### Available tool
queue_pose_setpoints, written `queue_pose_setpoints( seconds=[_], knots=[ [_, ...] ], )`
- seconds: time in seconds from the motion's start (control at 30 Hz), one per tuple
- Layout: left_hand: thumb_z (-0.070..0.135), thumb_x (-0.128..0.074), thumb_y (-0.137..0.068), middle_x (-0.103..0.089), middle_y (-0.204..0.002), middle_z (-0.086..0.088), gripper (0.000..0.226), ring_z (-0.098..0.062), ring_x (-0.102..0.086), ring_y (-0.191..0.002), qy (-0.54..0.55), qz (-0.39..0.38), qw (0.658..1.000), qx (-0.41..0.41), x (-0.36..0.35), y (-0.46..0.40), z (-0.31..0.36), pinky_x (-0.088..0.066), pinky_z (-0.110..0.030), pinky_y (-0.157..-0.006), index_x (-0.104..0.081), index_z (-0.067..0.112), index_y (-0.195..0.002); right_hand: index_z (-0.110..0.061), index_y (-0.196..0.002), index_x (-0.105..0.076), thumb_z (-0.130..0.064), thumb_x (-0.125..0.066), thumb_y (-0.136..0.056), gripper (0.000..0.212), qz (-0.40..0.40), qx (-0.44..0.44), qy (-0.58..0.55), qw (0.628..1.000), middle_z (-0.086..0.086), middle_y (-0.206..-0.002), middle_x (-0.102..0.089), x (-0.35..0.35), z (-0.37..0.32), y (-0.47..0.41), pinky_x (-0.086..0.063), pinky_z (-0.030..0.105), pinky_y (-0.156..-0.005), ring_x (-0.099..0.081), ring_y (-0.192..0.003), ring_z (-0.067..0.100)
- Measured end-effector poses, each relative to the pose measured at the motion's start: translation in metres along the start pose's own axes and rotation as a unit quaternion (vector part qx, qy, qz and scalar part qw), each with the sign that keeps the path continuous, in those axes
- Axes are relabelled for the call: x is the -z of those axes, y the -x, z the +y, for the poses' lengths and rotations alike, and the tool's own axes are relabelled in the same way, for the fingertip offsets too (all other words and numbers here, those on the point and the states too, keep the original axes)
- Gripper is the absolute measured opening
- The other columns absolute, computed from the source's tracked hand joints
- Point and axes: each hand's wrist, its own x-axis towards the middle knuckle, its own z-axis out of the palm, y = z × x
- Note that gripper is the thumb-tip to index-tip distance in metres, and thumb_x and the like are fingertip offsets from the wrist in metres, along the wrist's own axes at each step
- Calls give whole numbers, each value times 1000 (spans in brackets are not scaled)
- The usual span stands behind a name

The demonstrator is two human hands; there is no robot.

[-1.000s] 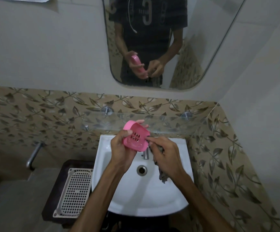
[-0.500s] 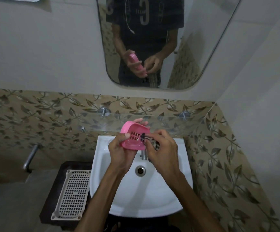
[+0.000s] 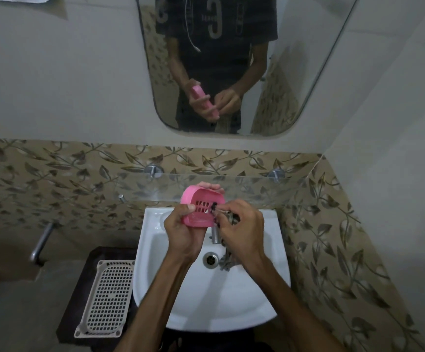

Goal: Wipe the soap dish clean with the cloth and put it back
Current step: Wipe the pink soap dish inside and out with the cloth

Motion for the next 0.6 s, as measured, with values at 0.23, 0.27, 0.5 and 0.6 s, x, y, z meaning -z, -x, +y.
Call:
queue_pose_setpoints(
  seconds=[0.23,0.27,0.5,0.6],
  knots=[
    [30,-72,-65,-51,-133,-35,71,-58,-41,-137,14,29,999,-3,2,-1,-1,-19,-66,-119,-54,-5,-125,-22,-93,-83,-11,-85,-81,16,0,-18,-40,999,-8,-90,-78,-7,-1,5,-60,31,-74,-70,-81,3],
    [30,-73,-64,-52,-132,-35,72,-56,-43,-136,12,24,1000,-2,1,-2,-1,-21,-65,-119,-55,-5,-123,-20,-91,-83,-11,-85,-80,14,21,-28,-36,999,-7,-88,-78,-7,1,4,-59,33,-72,-70,-78,4],
    [29,-73,-64,-53,-131,-33,68,-55,-44,-134,26,5,999,-18,5,-6,-6,-21,-64,-120,-58,-5,-121,-18,-92,-83,-8,-84,-82,15,24,-34,-57,998,-7,-87,-76,-10,-4,2,-57,27,-70,-69,-79,3],
    [28,-72,-63,-57,-129,-30,64,-48,-46,-131,42,-16,999,-27,2,-6,-7,-19,-61,-121,-61,-4,-117,-17,-91,-83,-6,-84,-82,15,38,-45,-96,994,-6,-87,-76,-11,-15,4,-56,22,-71,-69,-81,3]
  ],
)
